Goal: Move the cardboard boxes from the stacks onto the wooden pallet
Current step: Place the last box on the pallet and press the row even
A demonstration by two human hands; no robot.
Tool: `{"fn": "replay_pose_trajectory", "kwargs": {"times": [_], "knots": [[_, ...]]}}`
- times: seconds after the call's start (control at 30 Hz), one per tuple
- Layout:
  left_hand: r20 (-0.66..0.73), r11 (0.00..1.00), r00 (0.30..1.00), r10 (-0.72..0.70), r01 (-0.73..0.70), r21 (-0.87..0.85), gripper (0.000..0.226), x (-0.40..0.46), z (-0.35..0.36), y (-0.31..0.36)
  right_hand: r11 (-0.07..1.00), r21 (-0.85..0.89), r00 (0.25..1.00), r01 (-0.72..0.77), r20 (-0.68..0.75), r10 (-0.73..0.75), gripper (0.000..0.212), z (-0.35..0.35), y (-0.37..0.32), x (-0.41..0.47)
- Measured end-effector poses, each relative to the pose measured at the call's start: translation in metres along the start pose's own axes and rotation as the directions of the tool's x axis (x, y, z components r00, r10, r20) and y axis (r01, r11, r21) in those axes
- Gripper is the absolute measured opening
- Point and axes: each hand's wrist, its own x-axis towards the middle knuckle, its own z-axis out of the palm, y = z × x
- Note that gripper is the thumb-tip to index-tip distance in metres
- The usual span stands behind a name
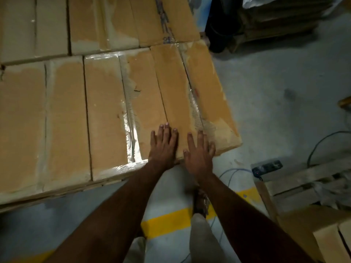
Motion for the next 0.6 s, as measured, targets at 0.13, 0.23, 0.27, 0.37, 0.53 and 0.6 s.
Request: {"fn": "replay_pose_trajectory", "kwargs": {"times": [0.13, 0.23, 0.27, 0.37, 0.53, 0.6], "knots": [[0.11, 0.999, 0.994, -0.004, 0.0, 0.039, 0.131, 0.027, -0.008, 0.035, 0.997, -0.067, 0.997, -0.022, 0.074, 0.027, 0.067, -0.011, 0.064, 0.062], [0.166, 0.995, 0.982, -0.087, 0.079, 0.055, 0.128, 0.036, -0.017, 0.053, 0.998, -0.057, 0.986, 0.021, 0.169, -0.011, 0.069, -0.012, 0.089, 0.078], [0.2, 0.993, 0.974, -0.106, 0.095, 0.064, 0.131, 0.037, -0.021, 0.056, 0.998, -0.053, 0.978, 0.035, 0.207, -0.023, 0.07, -0.013, 0.089, 0.079], [0.276, 0.994, 0.956, -0.101, 0.09, 0.054, 0.137, 0.04, -0.04, 0.057, 0.996, -0.079, 0.968, 0.033, 0.249, -0.012, 0.072, -0.024, 0.081, 0.08], [0.339, 0.979, 0.935, -0.105, 0.156, -0.128, 0.1, 0.084, -0.088, 0.044, 0.994, -0.036, 0.967, 0.101, 0.24, -0.089, 0.072, -0.043, 0.074, 0.125], [0.316, 0.969, 0.94, -0.132, 0.19, -0.16, 0.088, 0.11, -0.101, 0.03, 0.985, -0.035, 0.957, 0.17, 0.246, -0.157, 0.071, -0.049, 0.07, 0.157]]}}
